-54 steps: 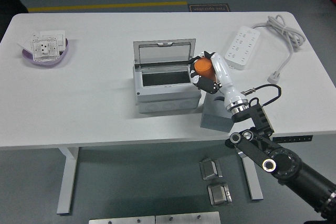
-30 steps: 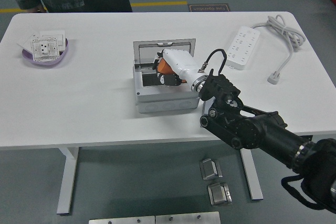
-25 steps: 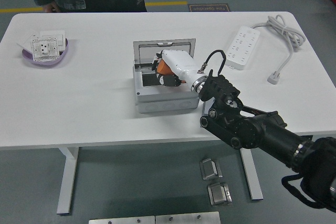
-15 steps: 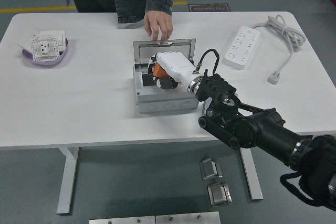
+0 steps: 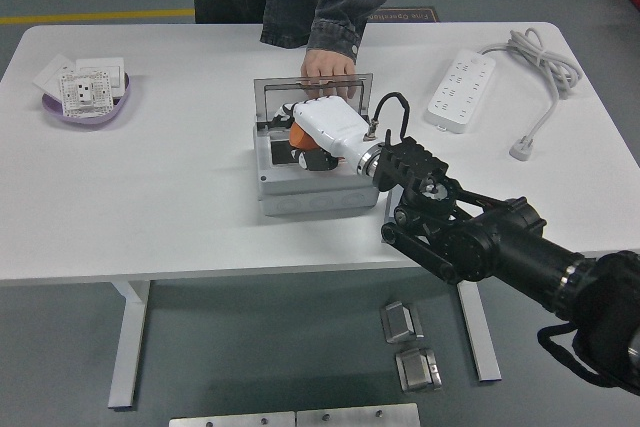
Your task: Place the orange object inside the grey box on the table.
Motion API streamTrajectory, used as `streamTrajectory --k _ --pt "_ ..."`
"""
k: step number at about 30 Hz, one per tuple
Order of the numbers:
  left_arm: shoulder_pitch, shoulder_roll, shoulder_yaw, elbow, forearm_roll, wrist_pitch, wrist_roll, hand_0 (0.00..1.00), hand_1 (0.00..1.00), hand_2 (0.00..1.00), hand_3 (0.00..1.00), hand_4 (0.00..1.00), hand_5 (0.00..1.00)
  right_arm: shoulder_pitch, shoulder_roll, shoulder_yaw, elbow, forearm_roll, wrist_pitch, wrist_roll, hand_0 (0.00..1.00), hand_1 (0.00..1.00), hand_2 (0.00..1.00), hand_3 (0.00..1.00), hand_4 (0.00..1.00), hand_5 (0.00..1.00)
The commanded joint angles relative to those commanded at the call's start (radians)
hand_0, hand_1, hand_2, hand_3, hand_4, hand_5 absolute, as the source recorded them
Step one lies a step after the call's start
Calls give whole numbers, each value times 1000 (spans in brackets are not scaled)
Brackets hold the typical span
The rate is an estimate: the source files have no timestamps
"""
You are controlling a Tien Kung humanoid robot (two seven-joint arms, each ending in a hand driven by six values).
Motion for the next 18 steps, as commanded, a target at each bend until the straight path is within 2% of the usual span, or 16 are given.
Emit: streamTrajectory --k 1,2,7,8,11,18 --pt "0 0 0 0 -1 0 0 626 550 540 584 423 107 1 -1 1 -2 1 -1 2 746 706 724 884 803 171" --pt "-1 -1 2 0 -2 0 0 626 548 538 584 418 105 1 -3 3 -4 3 -2 3 755 701 715 882 845 204" --pt "1 -4 1 0 -2 -1 -1 626 548 538 584 418 105 -3 -13 10 8 14 -6 5 755 701 715 882 845 204" --pt "2 -6 -2 0 1 -1 -1 627 546 535 582 410 105 -7 -19 11 22 25 -8 3 748 695 703 870 872 231" --pt "8 -11 -11 0 6 -1 0 627 546 535 582 410 105 -19 -44 12 75 77 -14 -2 748 695 703 870 872 231" --pt "16 -21 -26 0 11 0 1 627 545 533 581 407 104 -41 -140 27 236 217 -9 -21 749 691 697 864 881 250"
